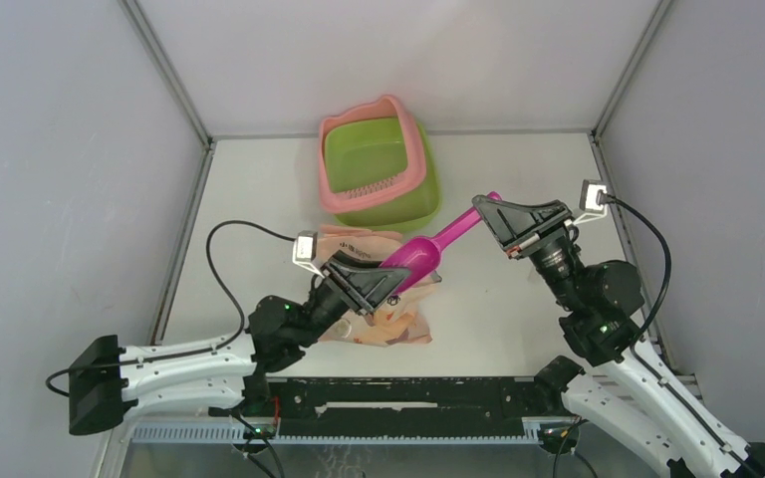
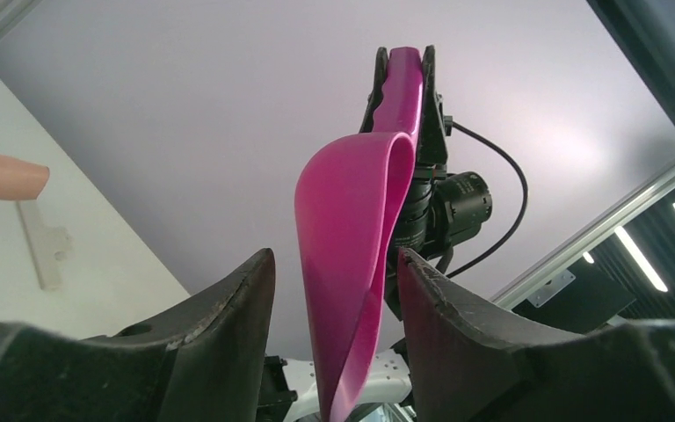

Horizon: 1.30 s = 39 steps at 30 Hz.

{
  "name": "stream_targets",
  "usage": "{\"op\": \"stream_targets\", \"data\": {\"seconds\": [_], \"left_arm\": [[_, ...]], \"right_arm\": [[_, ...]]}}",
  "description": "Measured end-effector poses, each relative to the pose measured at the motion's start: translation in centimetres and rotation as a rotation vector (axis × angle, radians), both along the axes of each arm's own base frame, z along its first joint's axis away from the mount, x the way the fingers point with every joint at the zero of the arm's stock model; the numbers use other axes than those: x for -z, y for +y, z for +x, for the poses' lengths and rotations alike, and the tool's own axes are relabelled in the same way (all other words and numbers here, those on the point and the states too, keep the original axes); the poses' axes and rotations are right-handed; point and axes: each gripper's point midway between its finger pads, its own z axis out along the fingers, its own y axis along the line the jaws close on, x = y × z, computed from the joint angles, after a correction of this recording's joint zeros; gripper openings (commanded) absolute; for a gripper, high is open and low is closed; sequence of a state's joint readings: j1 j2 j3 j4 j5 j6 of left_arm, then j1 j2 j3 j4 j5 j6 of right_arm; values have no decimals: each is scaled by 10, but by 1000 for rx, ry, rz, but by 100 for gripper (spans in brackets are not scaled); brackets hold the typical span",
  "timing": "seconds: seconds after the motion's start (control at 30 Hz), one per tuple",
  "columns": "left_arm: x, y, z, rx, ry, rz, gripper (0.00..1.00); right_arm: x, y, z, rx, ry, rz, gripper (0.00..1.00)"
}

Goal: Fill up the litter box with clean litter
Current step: Pick up the spatula from the center of the board.

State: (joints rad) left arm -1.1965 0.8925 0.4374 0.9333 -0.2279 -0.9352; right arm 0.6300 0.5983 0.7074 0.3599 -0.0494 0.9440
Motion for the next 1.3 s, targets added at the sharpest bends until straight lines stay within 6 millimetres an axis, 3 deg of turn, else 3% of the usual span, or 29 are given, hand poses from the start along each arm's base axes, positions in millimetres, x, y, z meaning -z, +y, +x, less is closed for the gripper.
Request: {"op": "stream_targets", "data": {"seconds": [0.13,0.27,0.47,0.6,0.73,0.97,1.17,1.3], "left_arm": [[4,-3,1,3,3,12,54],[2,-2,1,2,1,4,39],[2,-1,3,-14,6,1,43],[2,1,4,-26,2,8,23],[18,-2,11,-63,-10,91,4],[30,-2,18,-53,-12,144,1],[34,3,14,-2,-14,196,1],[20,11,5,49,-35,223,1]], "right_arm": [[0,1,0,-4,0,1,0],[-1,3,-1,-7,-3,3,0],[1,6,-1,-17,3,0,0],[6,10,-4,-31,11,-4,0],[15,10,-1,-13,26,-31,3],[26,5,0,8,60,-57,21],[36,0,-8,-20,79,-102,55],[27,-13,-12,-36,82,-178,63]]}}
